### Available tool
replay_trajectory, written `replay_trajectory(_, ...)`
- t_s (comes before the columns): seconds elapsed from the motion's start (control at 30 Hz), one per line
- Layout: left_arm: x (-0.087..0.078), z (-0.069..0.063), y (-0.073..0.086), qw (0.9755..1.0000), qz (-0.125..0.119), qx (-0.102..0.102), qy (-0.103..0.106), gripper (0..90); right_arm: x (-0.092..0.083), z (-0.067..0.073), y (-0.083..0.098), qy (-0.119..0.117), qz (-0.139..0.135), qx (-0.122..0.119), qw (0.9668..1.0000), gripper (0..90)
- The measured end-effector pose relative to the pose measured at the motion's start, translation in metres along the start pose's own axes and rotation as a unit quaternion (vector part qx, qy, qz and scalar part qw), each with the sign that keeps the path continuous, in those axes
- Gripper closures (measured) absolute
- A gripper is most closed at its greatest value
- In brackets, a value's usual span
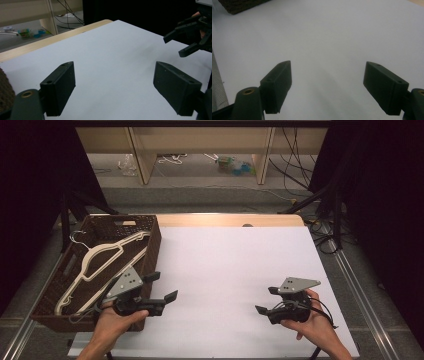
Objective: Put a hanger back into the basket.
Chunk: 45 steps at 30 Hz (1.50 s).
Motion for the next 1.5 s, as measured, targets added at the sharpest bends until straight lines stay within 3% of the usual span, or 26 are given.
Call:
replay_trajectory(0.07,0.002,-0.003,0.004,1.0,-0.008,0.001,0.003,16.9,0.001,-0.001,0.001,0.005,-0.005,0.001,1.0,23.3)
replay_trajectory(0.33,0.005,-0.013,0.02,0.9995,0.007,0.025,0.016,16.7,0.002,0.0,0.0,0.012,-0.023,0.0,0.9997,20.6)
replay_trajectory(0.5,0.003,-0.013,0.027,0.9993,-0.001,0.037,0.01,16.7,0.003,0.002,-0.001,0.009,-0.035,0.005,0.9993,20.8)
replay_trajectory(0.6,0.004,-0.019,0.037,0.9993,-0.003,0.032,0.019,16.8,0.004,0.003,-0.001,0.009,-0.041,0.003,0.9991,20.8)
replay_trajectory(0.73,0.005,-0.024,0.048,0.9987,0.013,0.043,0.023,16.9,0.005,0.005,-0.002,0.011,-0.057,0.004,0.9983,20.8)
replay_trajectory(0.93,0.0,-0.021,0.047,0.9991,-0.016,0.037,0.012,16.8,-0.001,0.014,-0.002,0.006,-0.077,0.008,0.997,20.7)
replay_trajectory(1.07,-0.002,-0.02,0.048,0.9991,-0.01,0.04,0.009,16.8,-0.003,0.023,0.002,0.003,-0.075,0.011,0.9971,20.6)
replay_trajectory(1.13,-0.002,-0.022,0.05,0.9995,-0.009,0.029,0.01,16.8,-0.003,0.025,0.004,-0.001,-0.071,0.007,0.9974,20.6)
replay_trajectory(1.3,-0.006,-0.023,0.051,0.9992,-0.001,0.04,0.011,16.8,-0.006,0.028,0.007,-0.002,-0.072,0.018,0.9972,20.5)
replay_trajectory(1.4,-0.007,-0.023,0.051,0.9992,0.0,0.04,0.009,16.8,-0.007,0.028,0.006,0.008,-0.084,0.017,0.9963,20.3)
replay_trajectory(1.47,-0.007,-0.022,0.05,0.9992,-0.002,0.04,0.008,16.8,-0.008,0.028,0.006,0.007,-0.09,0.019,0.9958,20.2)
replay_trajectory(1.5,-0.007,-0.022,0.05,0.9992,-0.005,0.038,0.01,16.8,-0.007,0.03,0.006,-0.005,-0.092,0.027,0.9954,20.2)
Point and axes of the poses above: each handheld gripper's, and its own axes: x roughly forward along the jaws, y roughly out of its underside, z roughly to its left, the point moved 3 cm from there along x, roughly forward along the jaws, and after that the axes turned 14 degrees about -z, right-handed, at the moved point
